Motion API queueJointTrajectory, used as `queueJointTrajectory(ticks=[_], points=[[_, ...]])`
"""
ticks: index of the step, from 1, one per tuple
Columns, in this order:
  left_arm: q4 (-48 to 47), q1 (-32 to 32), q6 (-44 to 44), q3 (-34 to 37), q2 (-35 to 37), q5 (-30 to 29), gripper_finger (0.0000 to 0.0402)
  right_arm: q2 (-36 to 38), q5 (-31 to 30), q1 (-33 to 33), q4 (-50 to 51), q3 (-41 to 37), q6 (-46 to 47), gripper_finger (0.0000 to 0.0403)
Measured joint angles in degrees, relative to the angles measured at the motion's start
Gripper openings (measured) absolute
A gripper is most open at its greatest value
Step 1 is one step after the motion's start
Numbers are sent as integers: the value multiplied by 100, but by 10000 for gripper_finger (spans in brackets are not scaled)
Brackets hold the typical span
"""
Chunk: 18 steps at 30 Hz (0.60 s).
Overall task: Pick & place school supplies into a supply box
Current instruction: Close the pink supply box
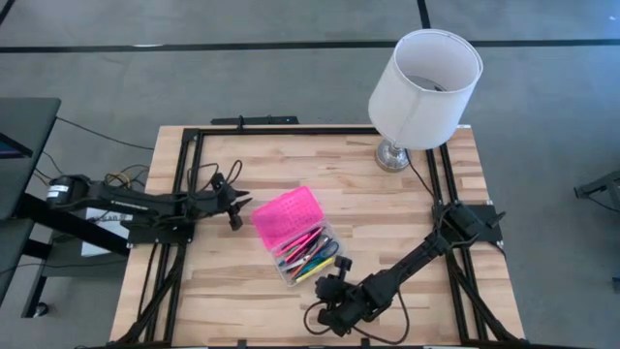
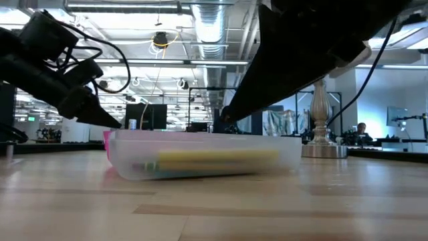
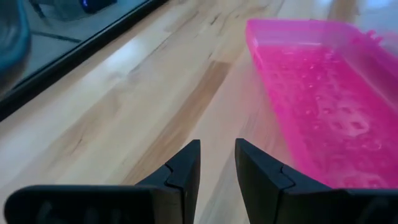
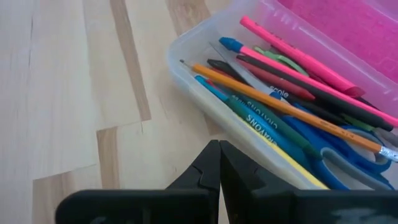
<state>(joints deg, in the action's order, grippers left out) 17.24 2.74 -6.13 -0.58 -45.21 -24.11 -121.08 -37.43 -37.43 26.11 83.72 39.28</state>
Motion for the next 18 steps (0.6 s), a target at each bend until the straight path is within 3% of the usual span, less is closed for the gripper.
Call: queueJointTrajectory(ticks=[7,12,18], points=[[1066,335,194,-42,-1129,175,96,0,2,-48,16,0,129,0],[2005,635,372,-71,-1951,621,96,0,3,-113,22,0,278,0],[2150,866,475,-509,-2886,963,96,0,5,-210,77,-70,636,0]])
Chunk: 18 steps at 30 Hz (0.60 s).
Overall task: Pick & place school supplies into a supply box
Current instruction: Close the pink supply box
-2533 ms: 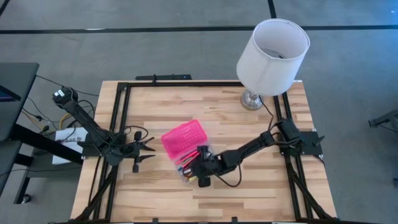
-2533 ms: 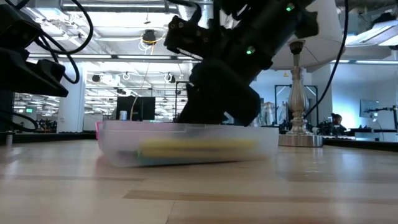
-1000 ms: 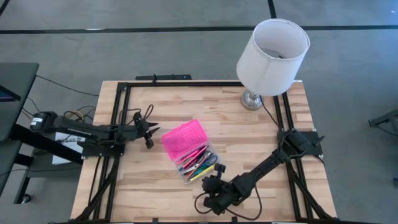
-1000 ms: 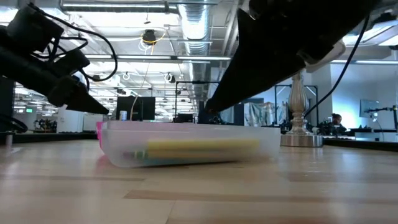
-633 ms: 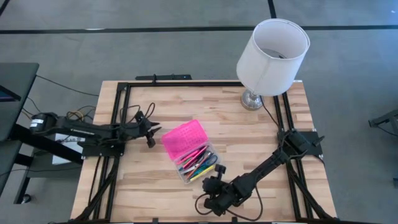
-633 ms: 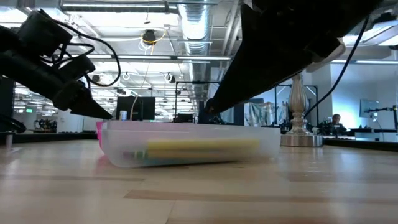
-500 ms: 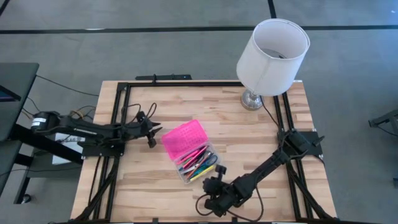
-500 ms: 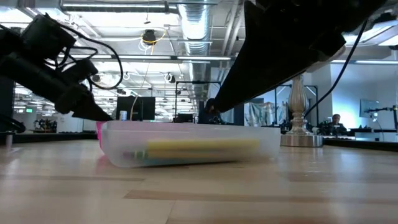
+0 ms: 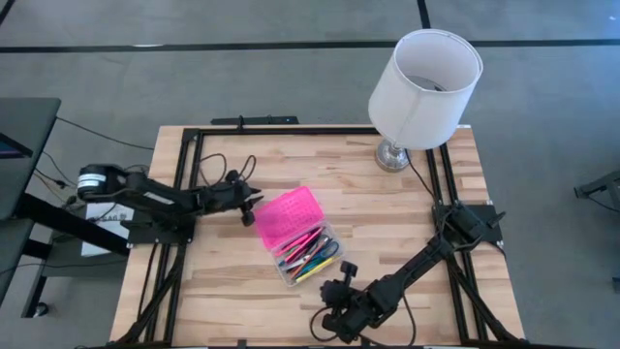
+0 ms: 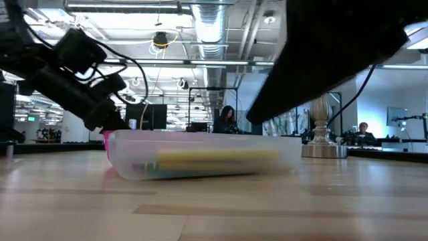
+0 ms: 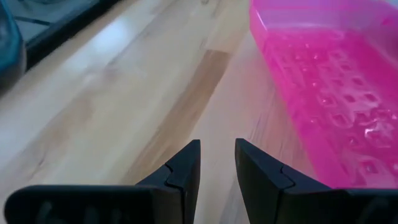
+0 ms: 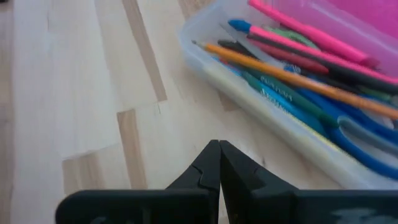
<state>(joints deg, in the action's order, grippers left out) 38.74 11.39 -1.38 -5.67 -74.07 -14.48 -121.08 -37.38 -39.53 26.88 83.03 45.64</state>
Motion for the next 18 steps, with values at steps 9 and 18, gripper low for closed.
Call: queueJointTrajectory(ticks=[9,18], points=[[476,38,301,-566,-1136,337,96,-309,22,25,-71,-96,431,0],[438,51,410,-912,-1520,951,96,-492,-201,107,226,-94,838,0]])
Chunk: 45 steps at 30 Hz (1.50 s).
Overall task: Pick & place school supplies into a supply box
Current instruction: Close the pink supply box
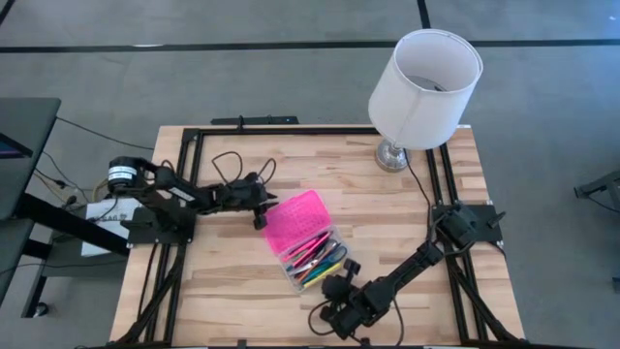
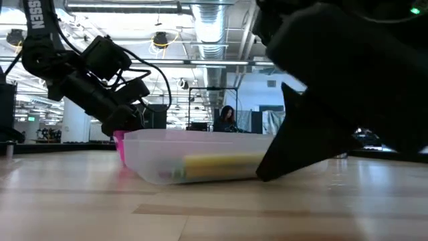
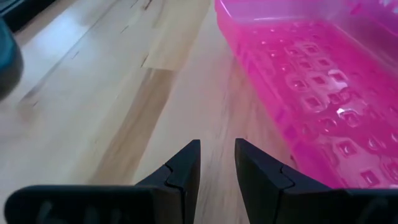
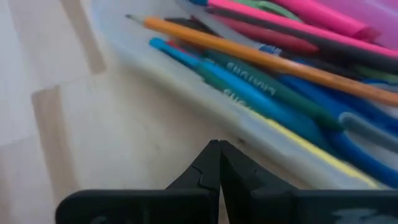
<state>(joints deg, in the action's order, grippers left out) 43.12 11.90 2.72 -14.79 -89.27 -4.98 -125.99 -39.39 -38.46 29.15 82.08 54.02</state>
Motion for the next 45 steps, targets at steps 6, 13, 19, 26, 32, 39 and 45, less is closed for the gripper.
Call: queueJointTrajectory(ticks=[6,13,19,26,32,39,45], points=[[14,0,11,-6,28,165,96,0,-94,58,188,2,272,0],[32,2,15,-6,28,581,96,0,-74,72,563,2,644,0],[36,4,15,-6,28,701,96,0,-99,72,614,2,647,0],[89,13,48,-4,31,935,96,2,-102,68,630,2,683,0],[89,24,114,0,71,1030,96,9,-106,34,766,2,887,0],[132,29,122,0,311,1462,96,11,-123,-20,896,2,1057,0],[119,31,122,0,443,1662,96,13,-121,-20,906,2,1100,0]])
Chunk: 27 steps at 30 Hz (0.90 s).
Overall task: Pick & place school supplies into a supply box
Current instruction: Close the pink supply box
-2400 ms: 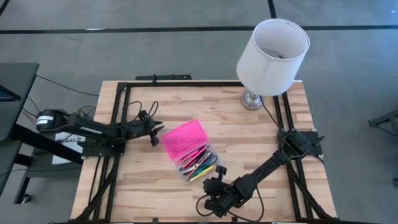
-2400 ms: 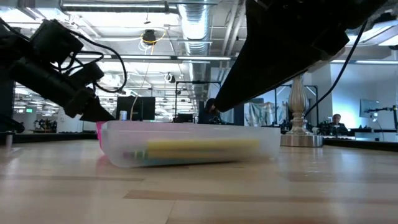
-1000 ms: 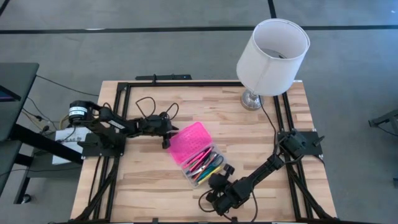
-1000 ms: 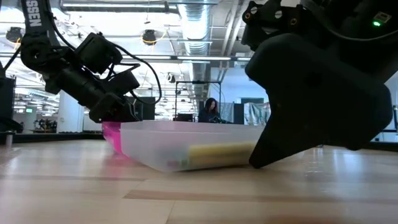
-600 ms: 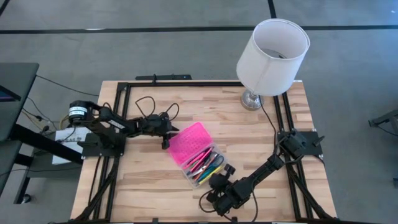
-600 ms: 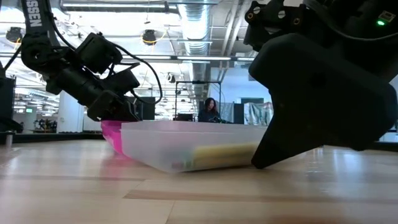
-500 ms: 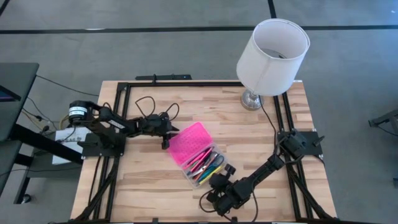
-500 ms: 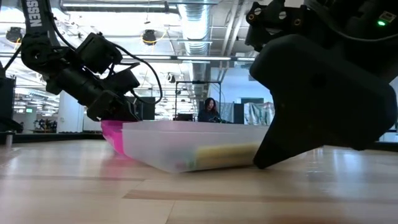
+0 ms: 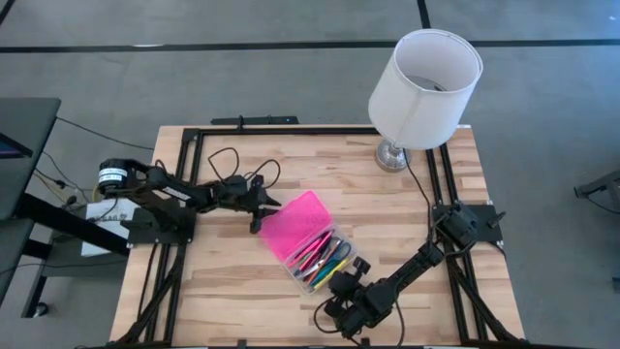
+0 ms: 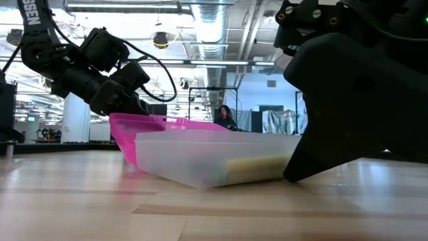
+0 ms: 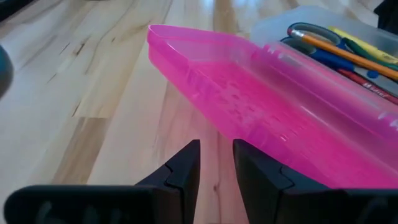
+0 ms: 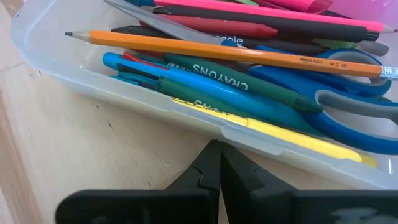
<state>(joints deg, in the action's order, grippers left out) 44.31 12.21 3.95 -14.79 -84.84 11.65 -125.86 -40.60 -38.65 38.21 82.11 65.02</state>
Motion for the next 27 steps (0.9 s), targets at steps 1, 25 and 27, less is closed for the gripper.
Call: queueJointTrajectory(ticks=[1,25,27], points=[[-7,0,0,0,20,13,96,0,2,0,1,0,2,0],[87,-39,-48,9,359,480,96,4,15,0,41,0,1,0],[70,-90,-52,9,445,484,96,4,15,0,41,0,1,0]])
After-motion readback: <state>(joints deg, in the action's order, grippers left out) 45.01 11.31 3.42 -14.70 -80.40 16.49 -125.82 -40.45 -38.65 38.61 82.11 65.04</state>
